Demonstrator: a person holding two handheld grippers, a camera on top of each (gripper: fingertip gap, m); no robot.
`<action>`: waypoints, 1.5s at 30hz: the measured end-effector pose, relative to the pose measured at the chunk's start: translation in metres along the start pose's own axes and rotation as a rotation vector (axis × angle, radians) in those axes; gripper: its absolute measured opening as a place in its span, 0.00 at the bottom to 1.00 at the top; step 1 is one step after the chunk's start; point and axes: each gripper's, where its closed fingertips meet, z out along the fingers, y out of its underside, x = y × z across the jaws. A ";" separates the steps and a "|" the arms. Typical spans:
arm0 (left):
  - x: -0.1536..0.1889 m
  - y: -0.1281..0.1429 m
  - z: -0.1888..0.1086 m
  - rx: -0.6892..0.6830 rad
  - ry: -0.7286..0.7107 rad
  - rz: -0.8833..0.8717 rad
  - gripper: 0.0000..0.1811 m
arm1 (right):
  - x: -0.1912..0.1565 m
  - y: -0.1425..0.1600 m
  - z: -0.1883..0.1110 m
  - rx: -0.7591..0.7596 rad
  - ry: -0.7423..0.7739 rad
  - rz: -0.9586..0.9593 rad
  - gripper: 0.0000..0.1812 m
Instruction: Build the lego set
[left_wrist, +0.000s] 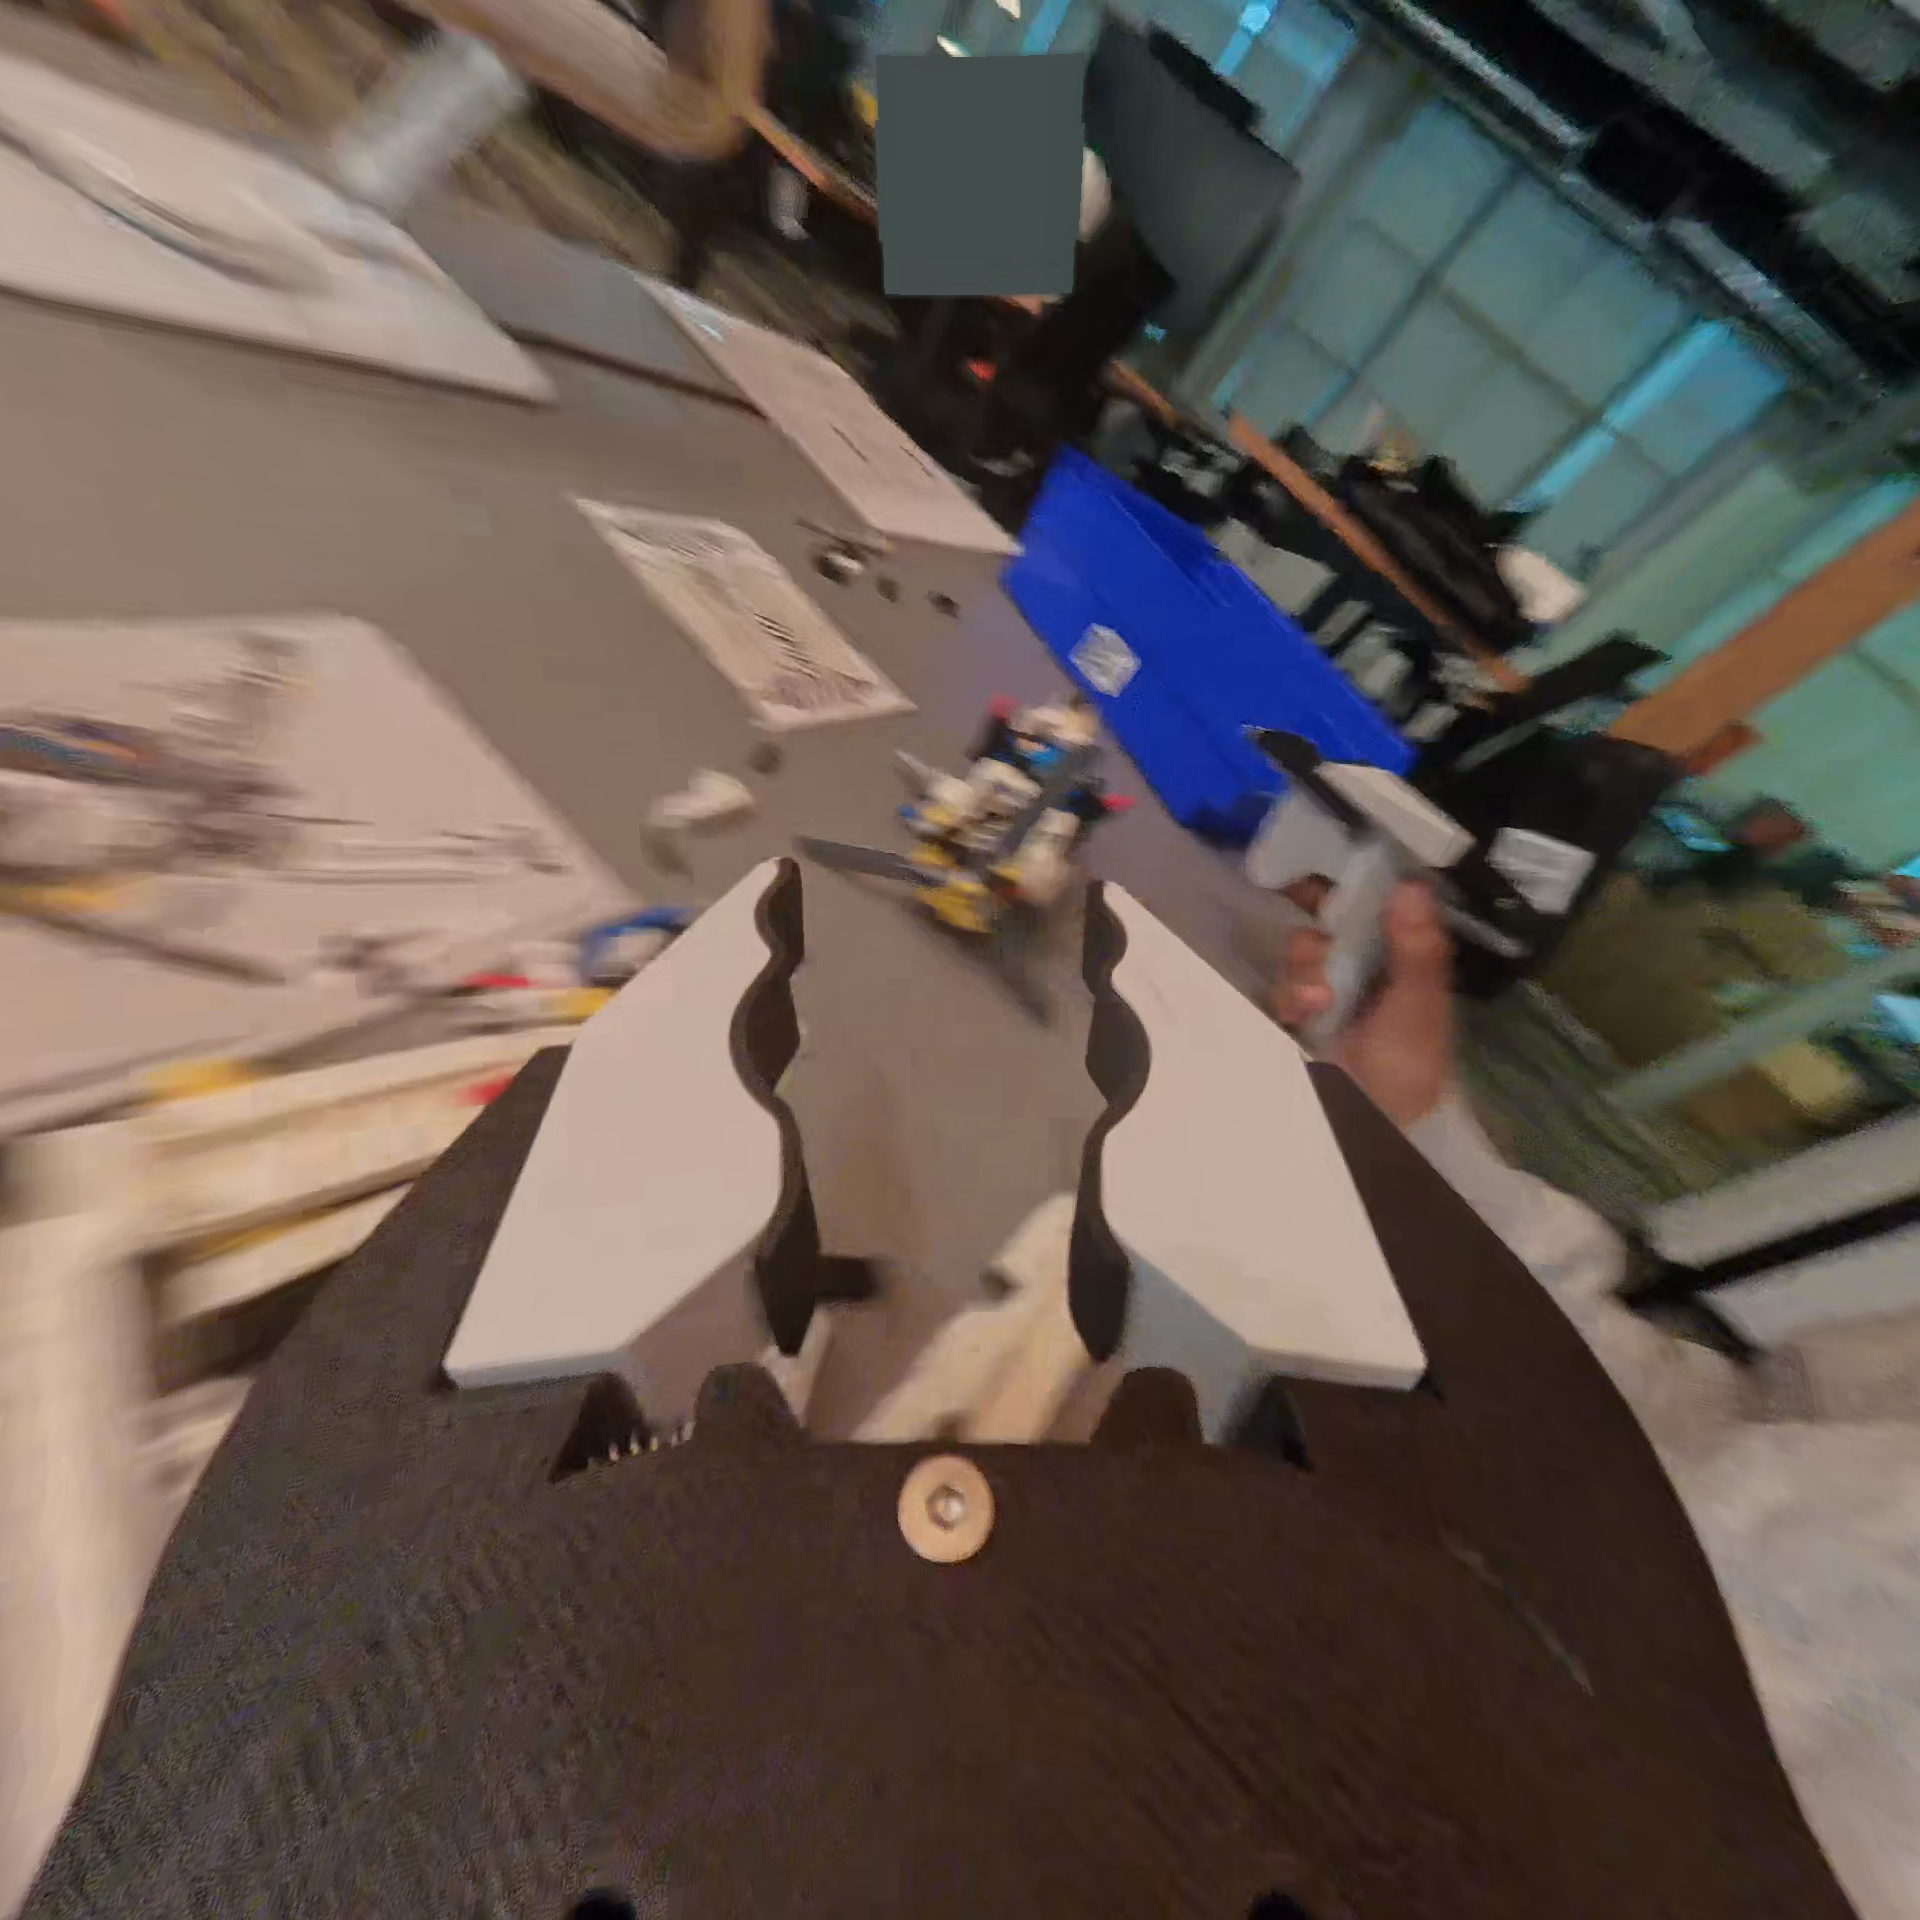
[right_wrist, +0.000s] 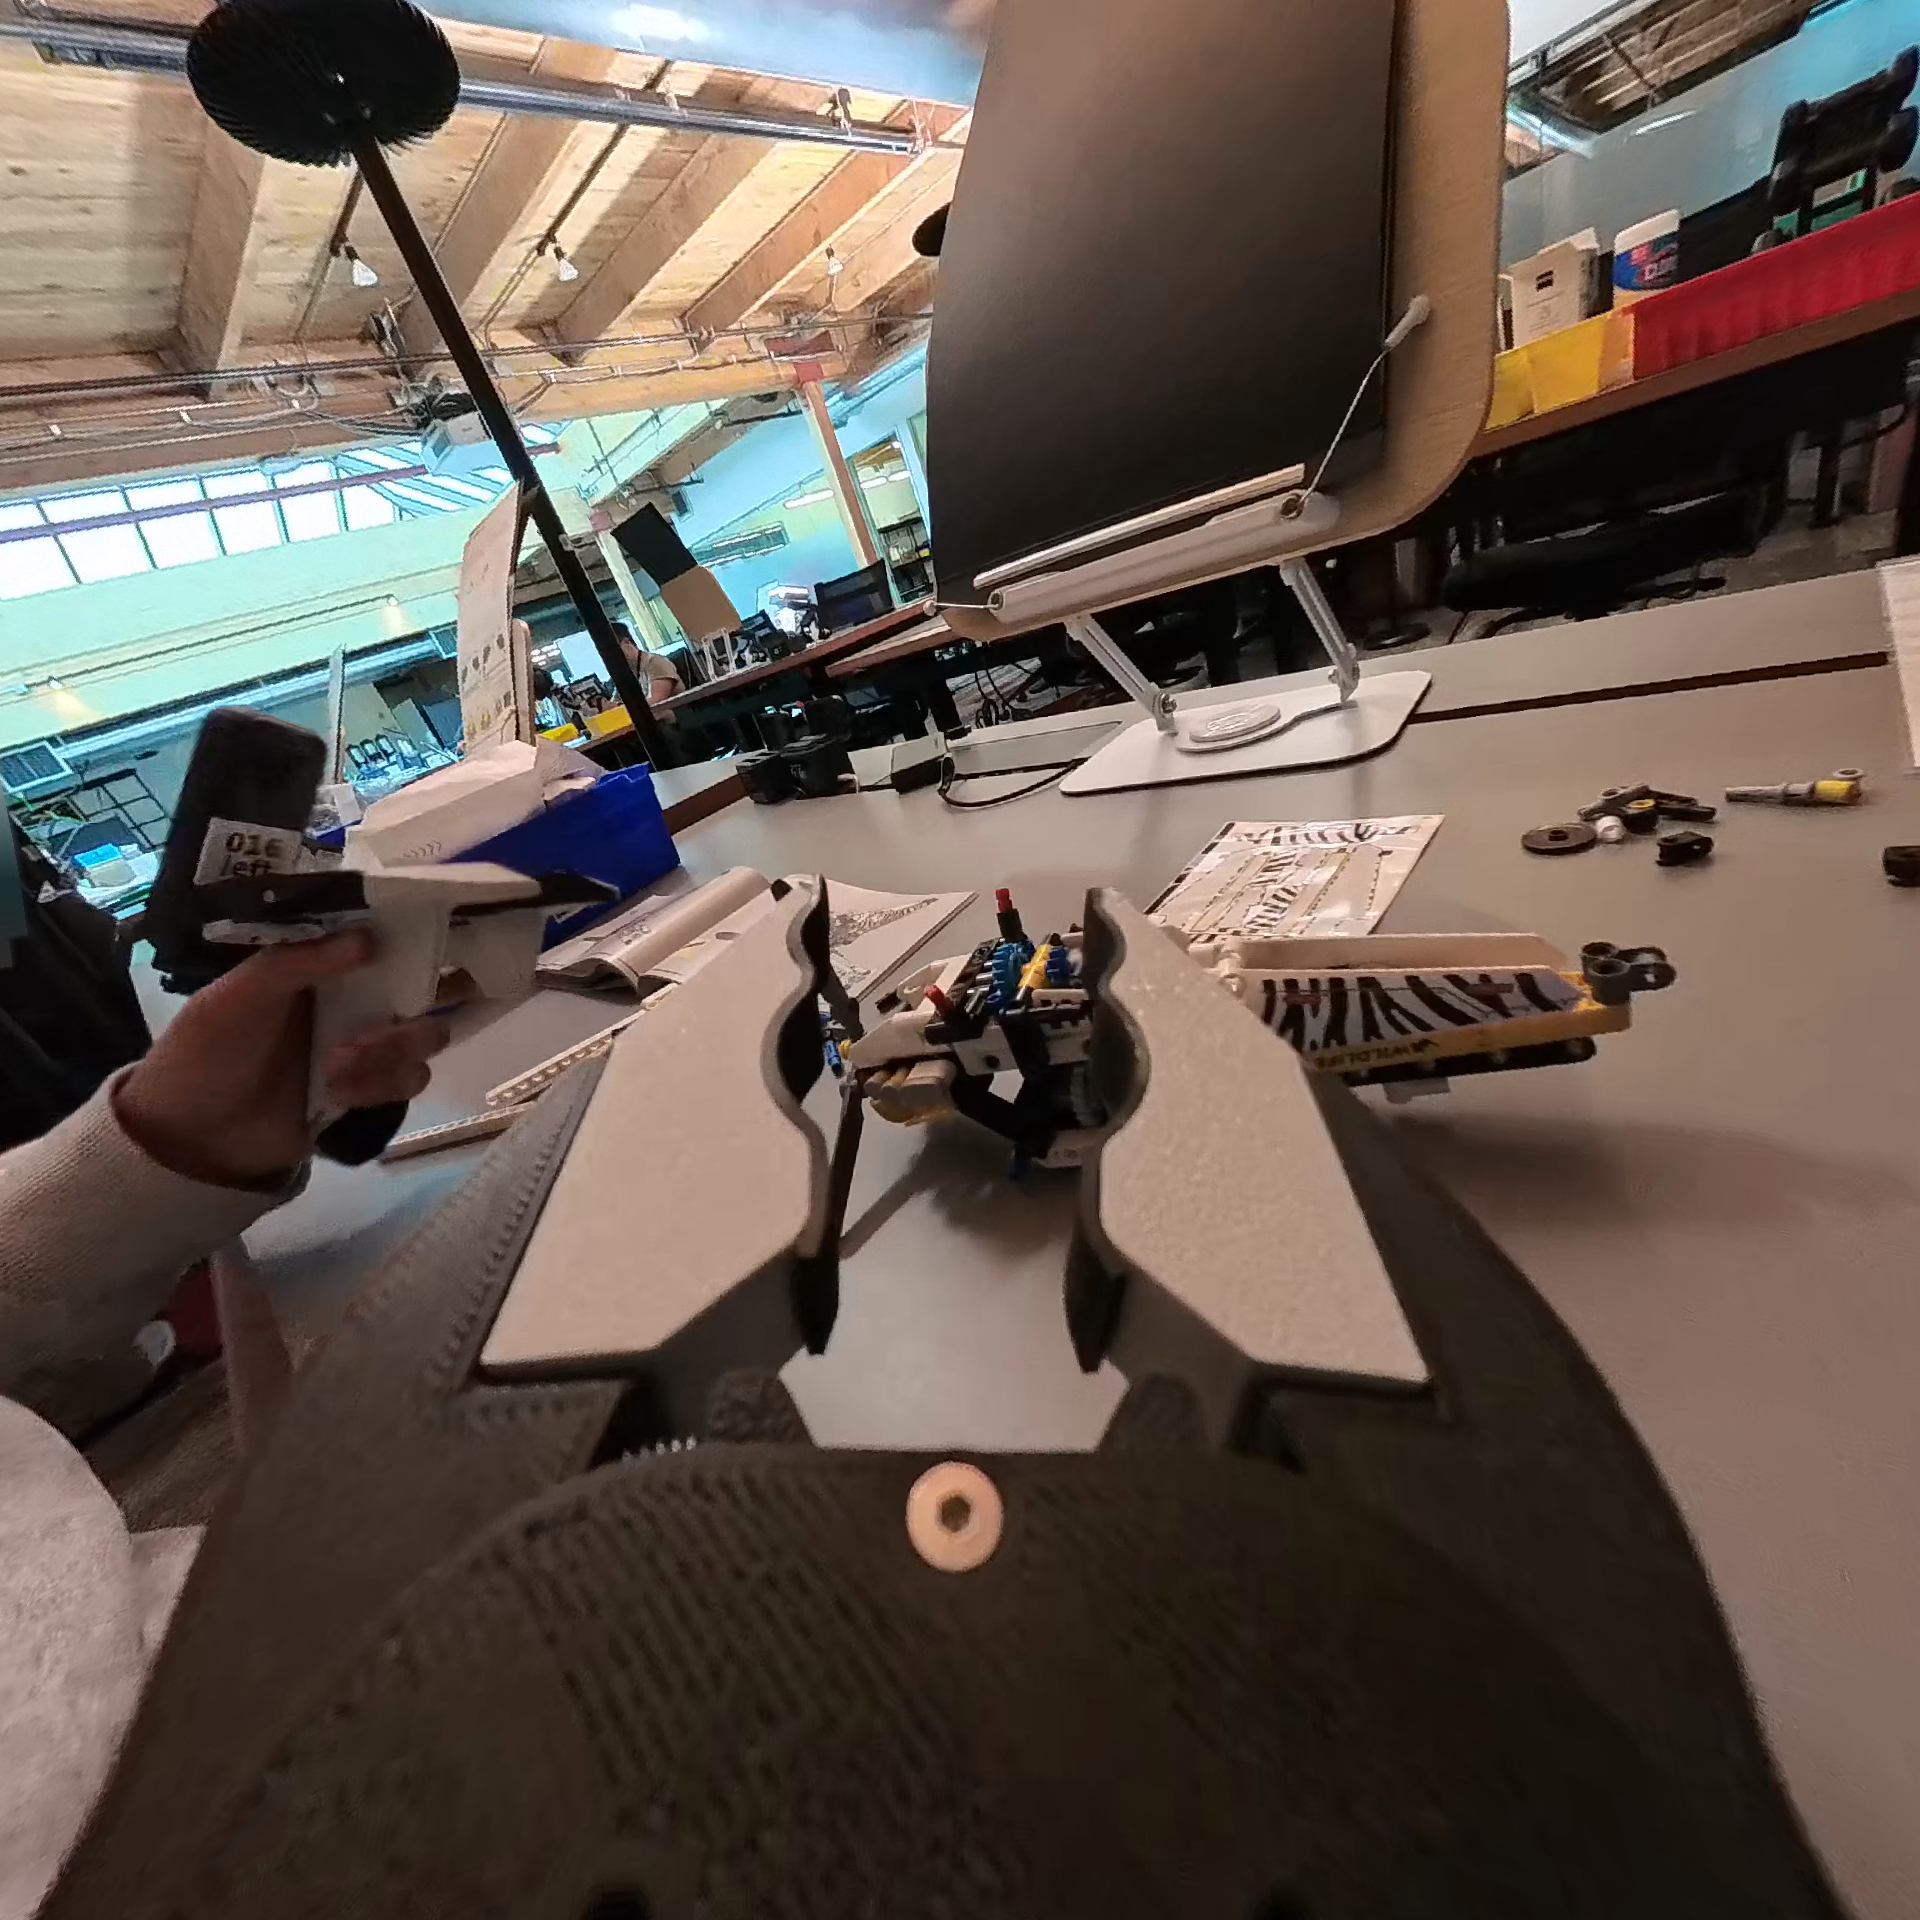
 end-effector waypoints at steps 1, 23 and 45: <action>0.024 0.009 0.014 -0.025 0.088 -0.048 0.32 | -0.003 0.001 0.001 -0.005 -0.020 0.005 0.26; -0.062 -0.024 0.031 -0.028 -0.484 0.168 0.42 | -0.022 -0.011 -0.014 0.101 -0.196 0.079 0.27; -0.175 0.010 0.024 -0.512 -0.793 0.185 0.42 | -0.017 -0.013 -0.012 0.111 -0.191 0.108 0.27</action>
